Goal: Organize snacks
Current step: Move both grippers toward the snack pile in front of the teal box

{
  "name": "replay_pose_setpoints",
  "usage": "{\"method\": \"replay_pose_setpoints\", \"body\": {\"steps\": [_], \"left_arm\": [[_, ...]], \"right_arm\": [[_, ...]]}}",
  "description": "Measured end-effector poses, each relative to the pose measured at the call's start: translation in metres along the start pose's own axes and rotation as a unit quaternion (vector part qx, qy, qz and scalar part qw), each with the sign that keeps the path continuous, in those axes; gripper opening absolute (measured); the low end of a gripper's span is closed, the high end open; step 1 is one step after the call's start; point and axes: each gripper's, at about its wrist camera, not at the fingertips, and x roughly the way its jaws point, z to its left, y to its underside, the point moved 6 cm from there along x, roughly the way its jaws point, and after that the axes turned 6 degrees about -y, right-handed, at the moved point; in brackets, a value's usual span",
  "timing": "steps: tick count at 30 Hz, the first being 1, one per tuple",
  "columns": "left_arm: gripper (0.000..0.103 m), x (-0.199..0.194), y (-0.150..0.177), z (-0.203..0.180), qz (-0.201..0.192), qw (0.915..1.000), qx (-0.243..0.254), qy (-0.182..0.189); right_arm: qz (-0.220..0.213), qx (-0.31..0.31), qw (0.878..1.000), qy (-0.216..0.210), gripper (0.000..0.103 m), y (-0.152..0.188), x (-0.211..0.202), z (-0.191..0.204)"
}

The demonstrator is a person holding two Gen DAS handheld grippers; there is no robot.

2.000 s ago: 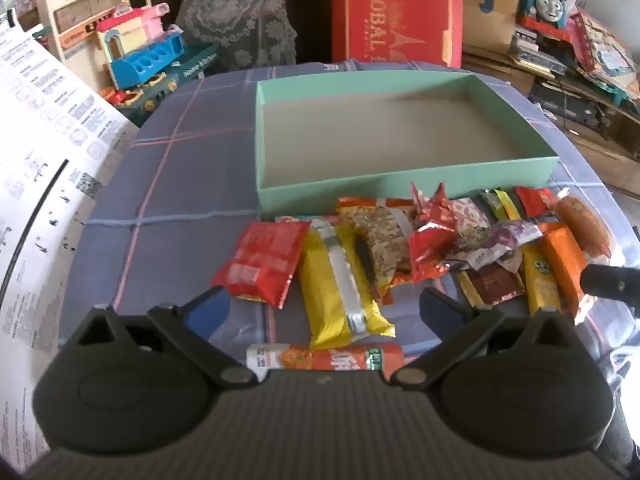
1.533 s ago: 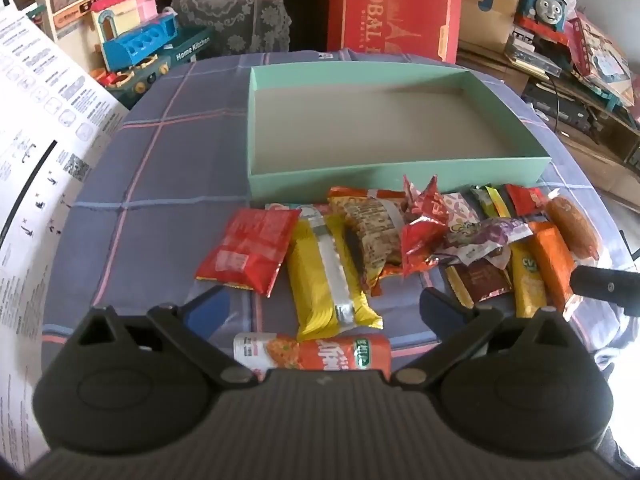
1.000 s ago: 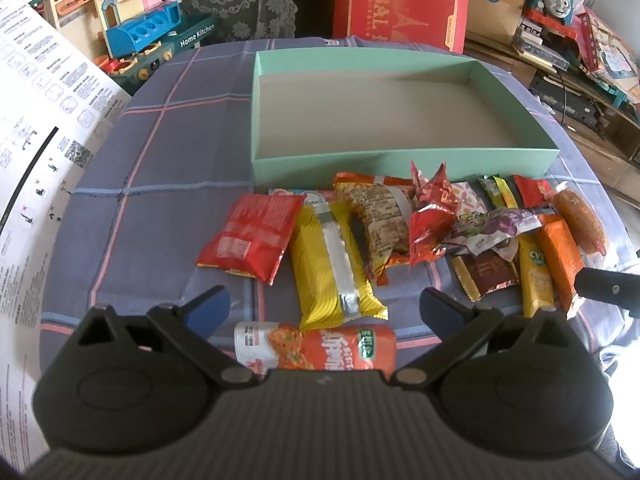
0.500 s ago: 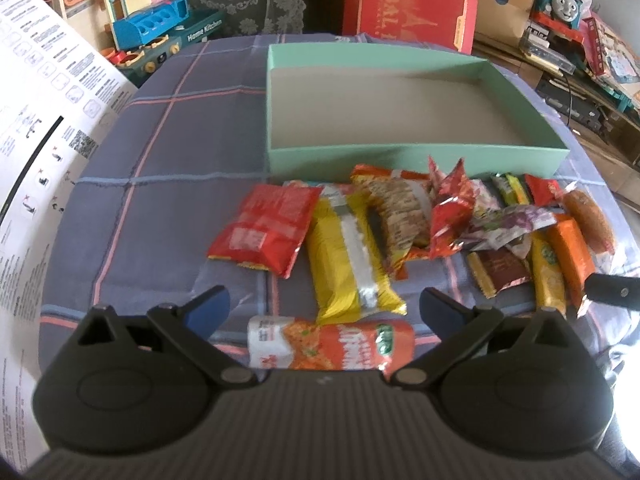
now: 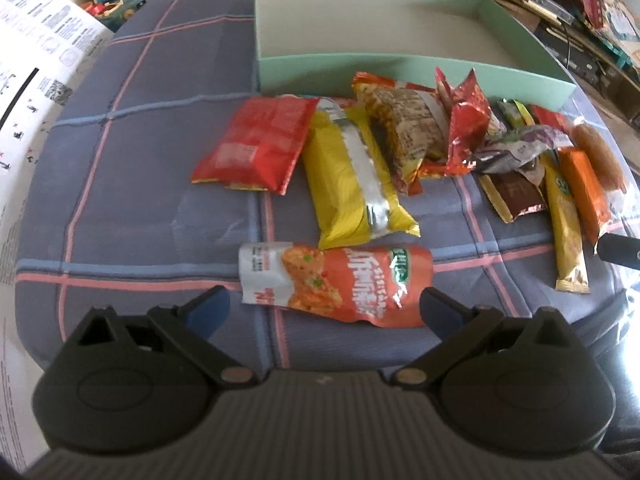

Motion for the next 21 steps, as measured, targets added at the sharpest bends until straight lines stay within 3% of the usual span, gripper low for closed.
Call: {"method": "replay_pose_setpoints", "body": {"steps": [7,10,15,18,21], "left_arm": [[0.103,0.001,-0.017,-0.008,-0.047,0.9980,0.030,-0.027],[0.103,0.005,-0.025,-0.012,-0.070,0.9953,0.065,-0.017],[0.100,0.019,-0.024,-0.020,-0.036,0.9941,0.093,0.044],[0.096,0.017,-0.019,-0.021,-0.039,0.9927,0.102,0.050],[0.096,0.015,-0.013,-0.023,-0.037,0.9910,0.115,0.058]], "right_arm": [[0.010,-0.001,1.000,-0.018,0.103,0.000,0.007,0.003],[0.006,-0.001,1.000,-0.021,0.100,-0.005,0.007,0.004],[-0.025,-0.007,1.000,-0.008,0.091,-0.019,0.005,-0.005],[-0.035,-0.010,0.999,-0.004,0.083,-0.029,0.011,-0.013],[-0.035,-0.019,0.999,-0.003,0.082,-0.038,0.025,-0.021]]}}
